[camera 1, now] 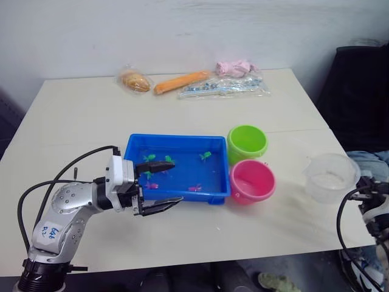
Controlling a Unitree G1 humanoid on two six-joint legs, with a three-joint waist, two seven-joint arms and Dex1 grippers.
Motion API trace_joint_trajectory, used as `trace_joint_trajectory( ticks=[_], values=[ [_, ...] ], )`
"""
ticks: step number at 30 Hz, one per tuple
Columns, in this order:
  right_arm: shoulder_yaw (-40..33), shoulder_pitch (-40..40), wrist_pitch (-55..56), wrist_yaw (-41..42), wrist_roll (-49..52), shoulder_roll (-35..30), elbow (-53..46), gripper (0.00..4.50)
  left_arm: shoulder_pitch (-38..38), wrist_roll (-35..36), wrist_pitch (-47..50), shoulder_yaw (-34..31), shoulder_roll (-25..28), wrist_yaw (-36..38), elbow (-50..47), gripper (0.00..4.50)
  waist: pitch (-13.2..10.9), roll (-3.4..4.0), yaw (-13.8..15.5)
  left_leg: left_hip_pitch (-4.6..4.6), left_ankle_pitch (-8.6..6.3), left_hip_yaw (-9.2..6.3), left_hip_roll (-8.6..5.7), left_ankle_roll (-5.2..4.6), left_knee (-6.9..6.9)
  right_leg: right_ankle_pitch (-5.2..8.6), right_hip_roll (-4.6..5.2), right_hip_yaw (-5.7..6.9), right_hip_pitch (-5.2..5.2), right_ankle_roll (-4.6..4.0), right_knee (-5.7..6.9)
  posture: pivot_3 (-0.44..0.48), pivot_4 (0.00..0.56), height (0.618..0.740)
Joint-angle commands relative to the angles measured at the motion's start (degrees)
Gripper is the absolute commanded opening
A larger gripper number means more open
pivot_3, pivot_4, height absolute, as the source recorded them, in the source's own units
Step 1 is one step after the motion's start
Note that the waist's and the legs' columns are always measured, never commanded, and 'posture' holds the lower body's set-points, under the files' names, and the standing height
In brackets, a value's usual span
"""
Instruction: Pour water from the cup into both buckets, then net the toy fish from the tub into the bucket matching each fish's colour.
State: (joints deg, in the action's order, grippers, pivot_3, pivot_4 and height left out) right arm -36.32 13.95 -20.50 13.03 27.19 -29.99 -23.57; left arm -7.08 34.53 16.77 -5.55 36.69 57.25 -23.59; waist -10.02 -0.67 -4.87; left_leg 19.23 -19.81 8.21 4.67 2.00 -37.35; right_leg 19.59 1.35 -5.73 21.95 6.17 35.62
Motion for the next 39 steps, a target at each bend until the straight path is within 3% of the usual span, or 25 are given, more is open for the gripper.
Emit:
trace_joint_trajectory(
  ticks=[1,16,39],
  values=[
    [-0.8,0.8,-1.8,-0.2,-1.7,-2.1,-5.3,0.13,-0.6,1.3,0.0,0.2,0.0,1.3,0.4,4.50,0.0,-0.02,0.0,0.00,0.00,0.08,0.00,0.01,0.00,0.00,-0.04,-0.02,0.03,0.00,-0.01,0.000,0.150,0.740],
    [10.5,-5.5,-2.5,0.1,-15.8,-6.7,-9.8,0.13,-2.4,-1.0,-2.1,2.9,-2.1,2.2,3.2,4.50,0.0,-0.08,0.1,0.19,0.05,0.36,-0.02,-0.06,-0.08,-0.08,-0.16,-0.61,0.57,0.15,0.12,0.000,0.150,0.740],
    [17.0,-9.7,6.5,4.5,-29.3,-8.6,-5.9,0.13,-1.6,-1.3,-2.4,3.4,-2.7,0.9,2.1,4.50,-0.1,-0.11,0.1,0.19,0.05,0.63,0.03,-0.06,-0.36,-0.08,-0.25,-0.65,0.58,0.15,0.32,0.000,0.150,0.740]
  ],
)
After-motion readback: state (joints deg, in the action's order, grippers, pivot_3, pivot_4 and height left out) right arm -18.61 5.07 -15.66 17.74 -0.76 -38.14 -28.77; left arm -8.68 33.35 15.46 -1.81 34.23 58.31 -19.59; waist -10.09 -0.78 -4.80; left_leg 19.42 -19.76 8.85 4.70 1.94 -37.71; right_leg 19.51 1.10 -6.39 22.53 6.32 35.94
